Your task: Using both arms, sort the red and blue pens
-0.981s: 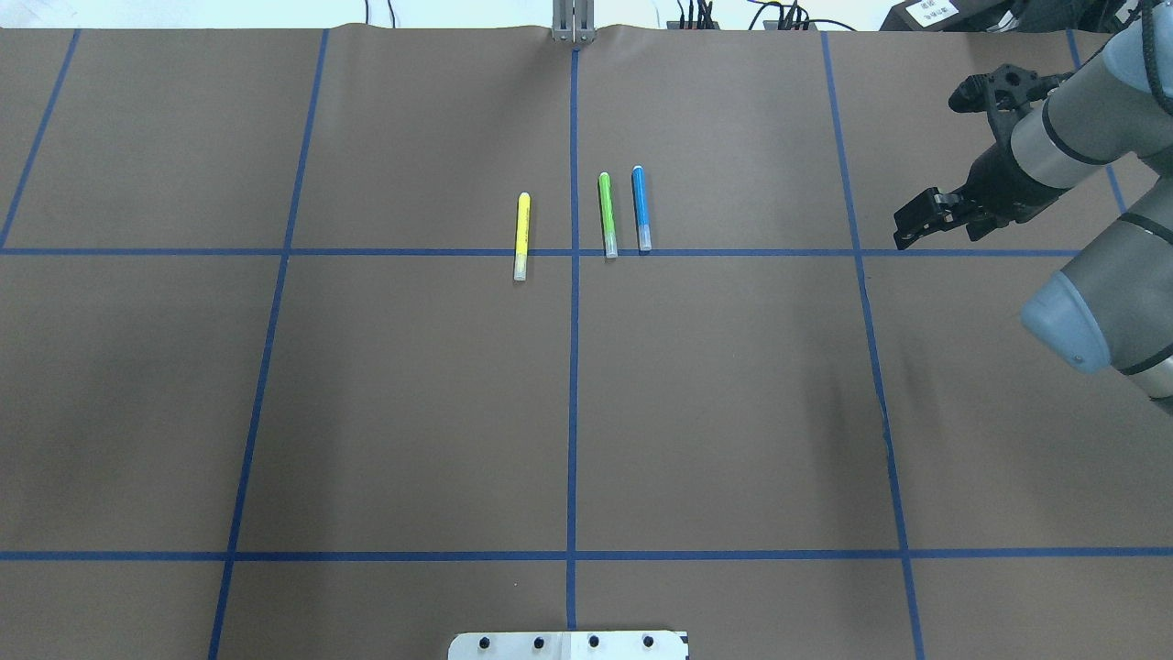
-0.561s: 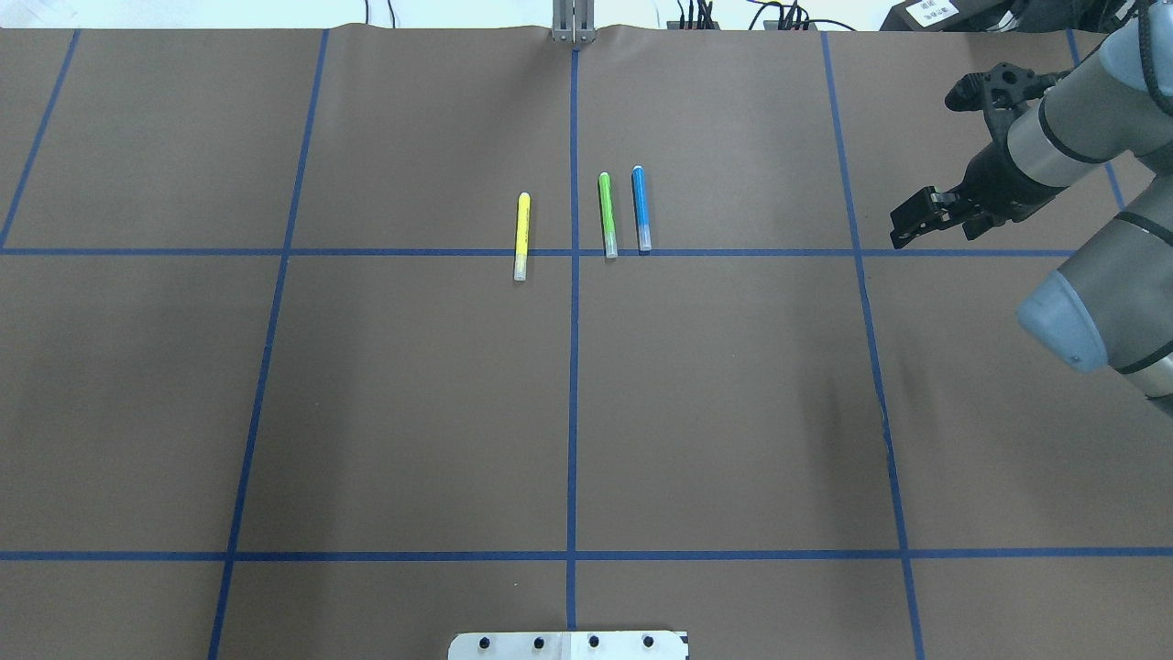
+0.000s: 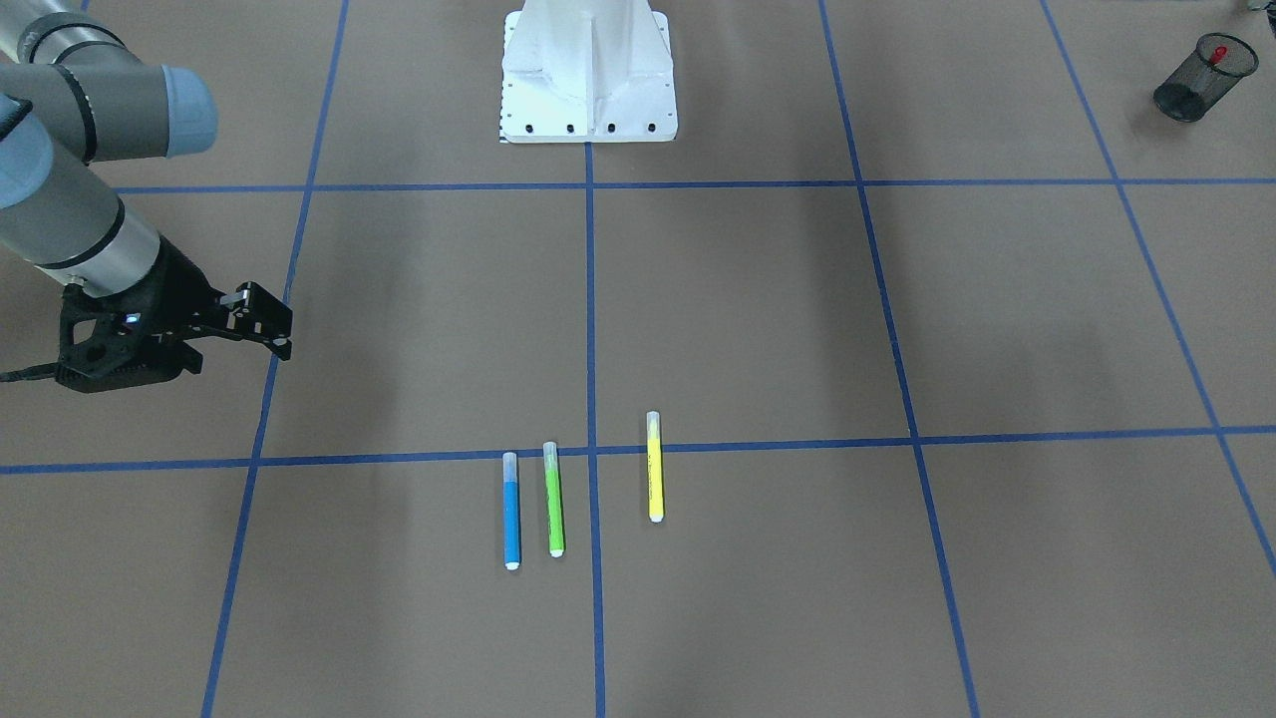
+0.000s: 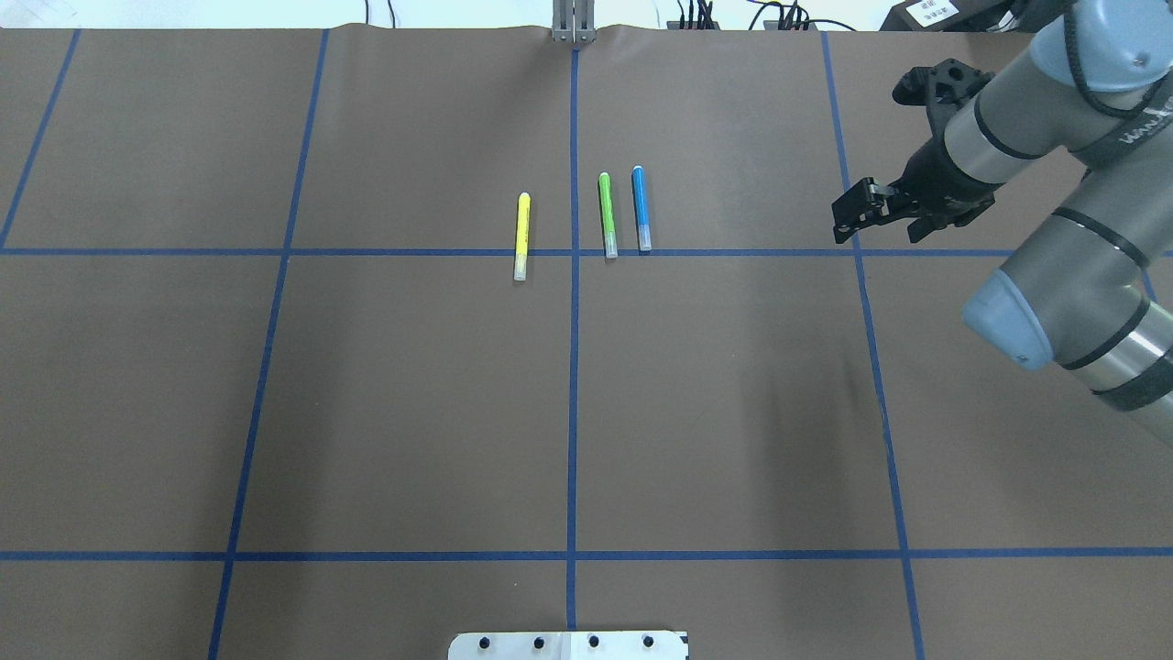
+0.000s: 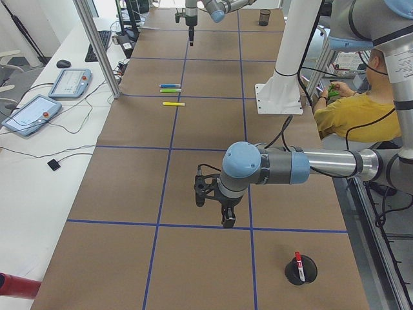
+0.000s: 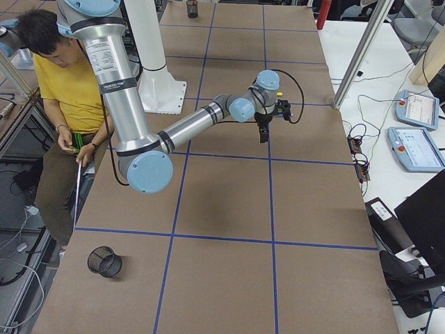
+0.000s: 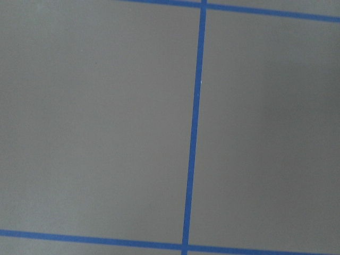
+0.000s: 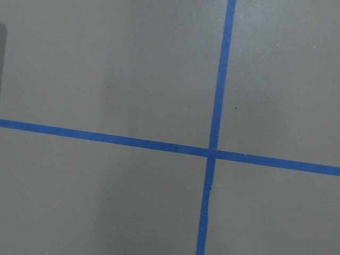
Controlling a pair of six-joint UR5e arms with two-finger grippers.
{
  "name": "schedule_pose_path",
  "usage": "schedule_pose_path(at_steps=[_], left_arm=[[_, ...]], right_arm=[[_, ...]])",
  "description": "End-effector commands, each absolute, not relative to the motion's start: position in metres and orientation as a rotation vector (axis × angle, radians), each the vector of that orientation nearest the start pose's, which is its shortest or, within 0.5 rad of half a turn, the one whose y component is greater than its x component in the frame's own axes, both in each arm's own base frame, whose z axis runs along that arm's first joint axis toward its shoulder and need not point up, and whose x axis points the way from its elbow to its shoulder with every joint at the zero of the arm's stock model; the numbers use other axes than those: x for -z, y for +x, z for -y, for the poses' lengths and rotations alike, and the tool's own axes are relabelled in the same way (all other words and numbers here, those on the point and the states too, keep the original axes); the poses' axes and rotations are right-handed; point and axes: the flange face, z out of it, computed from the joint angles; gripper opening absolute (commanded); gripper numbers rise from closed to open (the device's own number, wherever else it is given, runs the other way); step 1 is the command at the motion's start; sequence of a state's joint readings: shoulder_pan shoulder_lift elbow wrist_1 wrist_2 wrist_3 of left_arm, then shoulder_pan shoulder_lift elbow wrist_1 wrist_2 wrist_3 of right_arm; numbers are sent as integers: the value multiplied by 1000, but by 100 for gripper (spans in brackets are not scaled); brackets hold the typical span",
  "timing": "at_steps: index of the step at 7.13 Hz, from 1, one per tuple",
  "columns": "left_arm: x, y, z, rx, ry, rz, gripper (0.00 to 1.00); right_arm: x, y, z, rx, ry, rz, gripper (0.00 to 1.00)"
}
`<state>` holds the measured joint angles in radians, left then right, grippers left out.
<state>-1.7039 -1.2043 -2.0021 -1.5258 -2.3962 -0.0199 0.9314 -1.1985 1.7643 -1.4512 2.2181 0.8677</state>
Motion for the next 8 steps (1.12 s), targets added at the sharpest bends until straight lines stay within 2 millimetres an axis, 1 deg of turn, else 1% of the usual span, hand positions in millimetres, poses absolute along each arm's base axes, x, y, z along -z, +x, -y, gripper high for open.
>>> schedule_pose_path(at_steps=[1, 3, 4, 5, 6, 8], left_arm=[[-592, -101, 344, 126, 78, -823, 100], [-589, -96, 348, 102, 85, -823, 100], [-588, -96, 348, 97, 88, -823, 100], [-588, -96, 349, 93, 93, -822, 100], [-588, -96, 349, 93, 92, -822, 100], [-587, -95, 349, 88, 97, -822, 100]], right_arm=[[-308, -361, 537, -53, -9, 928, 99], [-261, -414, 565, -106, -91, 876, 99], [-243, -448, 583, -104, -121, 850, 99], [-227, -476, 607, -112, -132, 820, 99], [-216, -495, 624, -121, -133, 792, 99], [-236, -501, 634, -112, -116, 742, 99]])
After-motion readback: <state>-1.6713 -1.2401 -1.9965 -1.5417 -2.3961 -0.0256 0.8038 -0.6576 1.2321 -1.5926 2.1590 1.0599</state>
